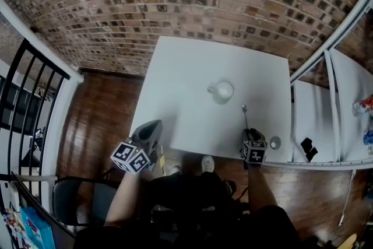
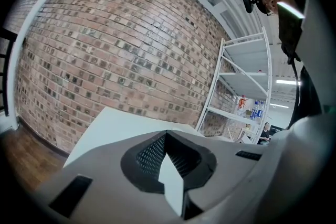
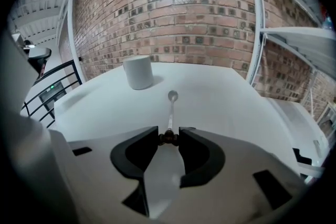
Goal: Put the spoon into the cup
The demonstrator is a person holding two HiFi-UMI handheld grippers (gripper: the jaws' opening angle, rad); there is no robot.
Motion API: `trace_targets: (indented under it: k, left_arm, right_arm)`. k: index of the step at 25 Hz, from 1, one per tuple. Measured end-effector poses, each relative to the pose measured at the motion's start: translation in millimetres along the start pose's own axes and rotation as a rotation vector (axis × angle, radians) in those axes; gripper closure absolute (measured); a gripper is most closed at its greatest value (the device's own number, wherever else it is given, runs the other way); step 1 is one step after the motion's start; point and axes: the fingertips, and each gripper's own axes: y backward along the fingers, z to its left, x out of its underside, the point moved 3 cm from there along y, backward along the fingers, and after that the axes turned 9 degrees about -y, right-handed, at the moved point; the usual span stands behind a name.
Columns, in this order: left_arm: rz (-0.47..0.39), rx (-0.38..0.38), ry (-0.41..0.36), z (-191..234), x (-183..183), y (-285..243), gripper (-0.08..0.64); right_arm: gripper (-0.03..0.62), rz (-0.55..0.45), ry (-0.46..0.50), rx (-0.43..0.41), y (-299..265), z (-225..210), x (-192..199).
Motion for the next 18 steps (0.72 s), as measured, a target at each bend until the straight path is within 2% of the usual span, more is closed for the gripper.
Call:
trace_targets:
  k: [11,18]
  left_arm:
    - [-0.049,0.053,-0.007,-10,-8,-9,0.568]
    - [-0.081,0.062,-0.016,-12,-16,-9,0.568]
  right_arm:
    - [0.46,-0.176,0.022,-0.017,44,4,-58]
    - [0.462,-0.284,0.064,-0.068,67,22,-105]
